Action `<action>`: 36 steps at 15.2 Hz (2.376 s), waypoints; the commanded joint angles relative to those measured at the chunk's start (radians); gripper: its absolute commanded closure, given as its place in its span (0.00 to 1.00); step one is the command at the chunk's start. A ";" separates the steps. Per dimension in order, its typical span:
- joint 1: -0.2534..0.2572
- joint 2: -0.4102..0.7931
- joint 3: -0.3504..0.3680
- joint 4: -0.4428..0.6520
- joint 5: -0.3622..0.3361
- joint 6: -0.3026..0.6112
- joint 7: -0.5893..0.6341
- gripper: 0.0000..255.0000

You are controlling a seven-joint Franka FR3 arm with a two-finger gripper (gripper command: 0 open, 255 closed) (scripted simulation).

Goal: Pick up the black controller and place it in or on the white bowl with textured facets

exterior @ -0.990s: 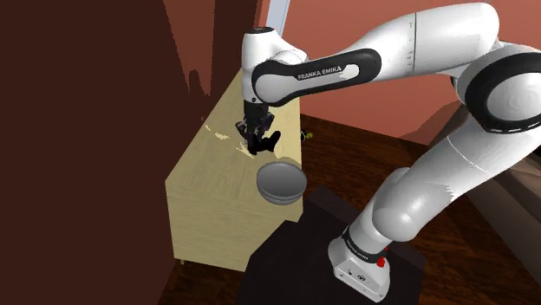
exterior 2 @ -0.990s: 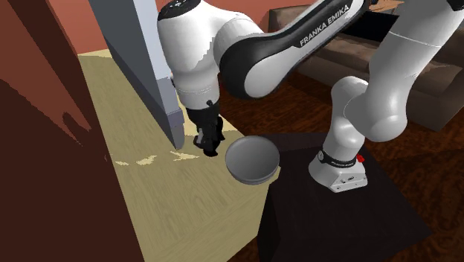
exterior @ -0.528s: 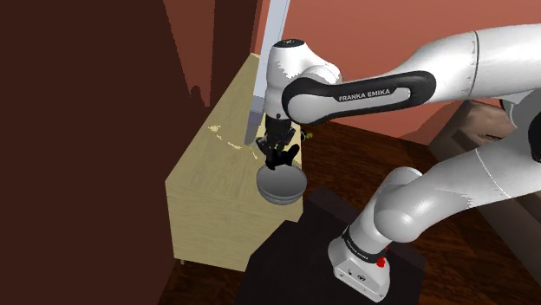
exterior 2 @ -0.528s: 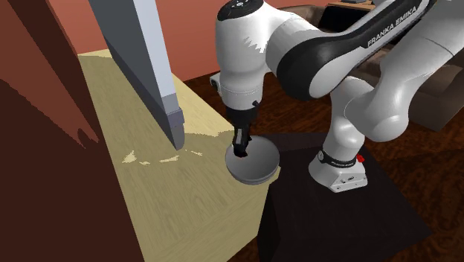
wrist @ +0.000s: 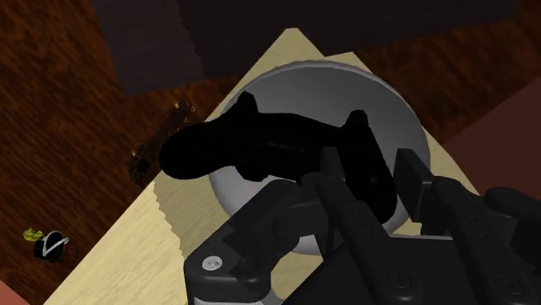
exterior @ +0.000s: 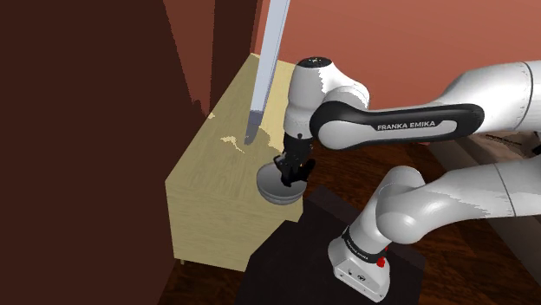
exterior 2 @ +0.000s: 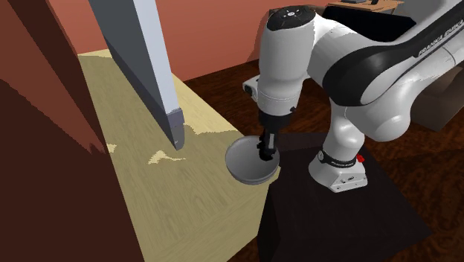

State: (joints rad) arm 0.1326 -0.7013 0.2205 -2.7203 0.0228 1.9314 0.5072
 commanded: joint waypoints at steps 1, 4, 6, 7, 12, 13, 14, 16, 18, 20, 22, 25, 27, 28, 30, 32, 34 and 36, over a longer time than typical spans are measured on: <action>0.003 0.003 0.004 -0.023 0.003 0.027 0.004 1.00; 0.002 0.023 0.010 -0.053 0.005 0.075 0.010 1.00; 0.002 0.038 0.014 -0.072 0.006 0.109 0.013 1.00; 0.002 0.046 0.016 -0.081 0.006 0.126 0.015 1.00; 0.000 0.078 0.024 -0.111 0.006 0.188 0.023 1.00; 0.000 0.078 0.024 -0.111 0.006 0.188 0.023 1.00; 0.000 0.078 0.024 -0.111 0.006 0.188 0.023 1.00; 0.000 0.078 0.024 -0.111 0.006 0.188 0.023 1.00; 0.000 0.078 0.024 -0.111 0.006 0.188 0.023 1.00; 0.002 0.076 0.025 -0.102 0.007 0.176 0.025 0.00; 0.005 0.073 0.027 -0.103 0.010 0.174 0.029 0.00; 0.003 0.060 0.021 -0.086 0.007 0.145 0.022 0.00; 0.007 0.032 0.017 -0.033 0.008 0.065 0.019 0.00; 0.008 0.024 0.015 -0.011 0.009 0.034 0.019 0.00; 0.008 0.024 0.015 -0.011 0.009 0.034 0.019 0.00; 0.008 0.024 0.015 -0.011 0.009 0.034 0.019 0.00; 0.008 0.024 0.015 -0.011 0.009 0.034 0.019 0.00; 0.008 0.024 0.015 -0.011 0.009 0.034 0.018 0.00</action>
